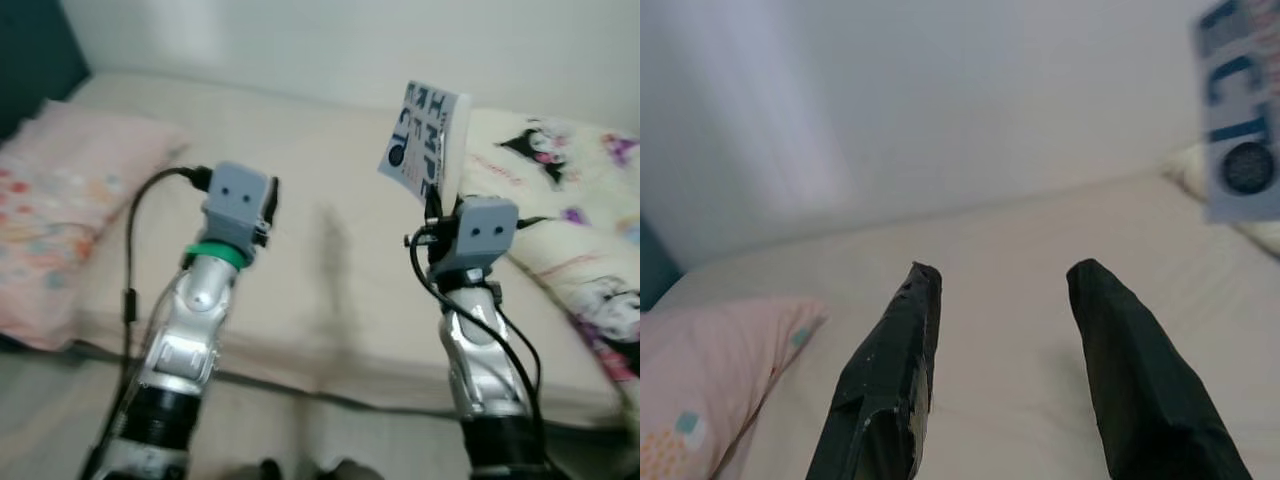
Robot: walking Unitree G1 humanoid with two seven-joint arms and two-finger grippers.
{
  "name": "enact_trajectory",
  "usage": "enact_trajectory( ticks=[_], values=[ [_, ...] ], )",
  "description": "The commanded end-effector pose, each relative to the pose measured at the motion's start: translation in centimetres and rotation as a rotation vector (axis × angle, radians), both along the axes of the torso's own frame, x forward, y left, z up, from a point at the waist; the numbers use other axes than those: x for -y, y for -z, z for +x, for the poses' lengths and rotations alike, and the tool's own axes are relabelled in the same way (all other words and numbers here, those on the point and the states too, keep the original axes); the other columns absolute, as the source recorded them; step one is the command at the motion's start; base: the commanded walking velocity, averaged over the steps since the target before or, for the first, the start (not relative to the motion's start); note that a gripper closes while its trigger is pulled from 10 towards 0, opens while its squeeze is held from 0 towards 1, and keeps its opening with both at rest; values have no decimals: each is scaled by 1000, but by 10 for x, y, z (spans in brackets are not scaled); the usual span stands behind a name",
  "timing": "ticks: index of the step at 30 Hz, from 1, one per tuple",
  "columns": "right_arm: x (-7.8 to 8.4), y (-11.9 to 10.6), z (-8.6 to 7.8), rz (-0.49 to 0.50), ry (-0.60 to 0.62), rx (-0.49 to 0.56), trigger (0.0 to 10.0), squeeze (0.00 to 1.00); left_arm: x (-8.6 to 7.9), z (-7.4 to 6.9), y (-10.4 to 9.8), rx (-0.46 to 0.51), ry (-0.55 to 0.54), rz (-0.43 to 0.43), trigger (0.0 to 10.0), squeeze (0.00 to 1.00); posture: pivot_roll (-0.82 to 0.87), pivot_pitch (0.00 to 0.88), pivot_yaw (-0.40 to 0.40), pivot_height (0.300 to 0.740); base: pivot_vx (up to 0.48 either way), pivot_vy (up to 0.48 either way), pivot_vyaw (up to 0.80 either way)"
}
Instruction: Clean up the room
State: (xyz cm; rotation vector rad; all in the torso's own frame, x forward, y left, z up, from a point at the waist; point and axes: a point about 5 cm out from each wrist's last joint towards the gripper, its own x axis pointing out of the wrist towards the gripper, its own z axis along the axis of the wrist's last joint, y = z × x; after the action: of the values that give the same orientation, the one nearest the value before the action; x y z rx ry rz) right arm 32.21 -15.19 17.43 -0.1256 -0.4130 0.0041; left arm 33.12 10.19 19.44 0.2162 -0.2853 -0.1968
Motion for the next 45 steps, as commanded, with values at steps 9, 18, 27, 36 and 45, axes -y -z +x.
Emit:
enact_trajectory(
  ticks=[9,18,27,36,45],
  values=[
    [7,-5,-4,12,30,43,10000,0,1,-1,4,-13,5,10,10000,0,-68,64,7,740,0,313,0],
    [6,-5,-4,16,29,43,10000,0,0,-1,4,-15,2,12,10000,0,-63,68,8,740,0,303,0],
    [6,-4,-4,17,29,41,10000,0,0,-1,4,-16,1,11,10000,0,-64,70,9,740,0,297,0],
    [6,-4,-4,17,29,42,10000,0,-1,-2,0,28,-20,26,10000,0,-64,72,8,740,0,95,0],
    [6,-4,-4,18,30,42,10000,0,-1,-2,0,38,-14,30,10000,0,-64,73,9,740,0,-472,0]
  ],
)
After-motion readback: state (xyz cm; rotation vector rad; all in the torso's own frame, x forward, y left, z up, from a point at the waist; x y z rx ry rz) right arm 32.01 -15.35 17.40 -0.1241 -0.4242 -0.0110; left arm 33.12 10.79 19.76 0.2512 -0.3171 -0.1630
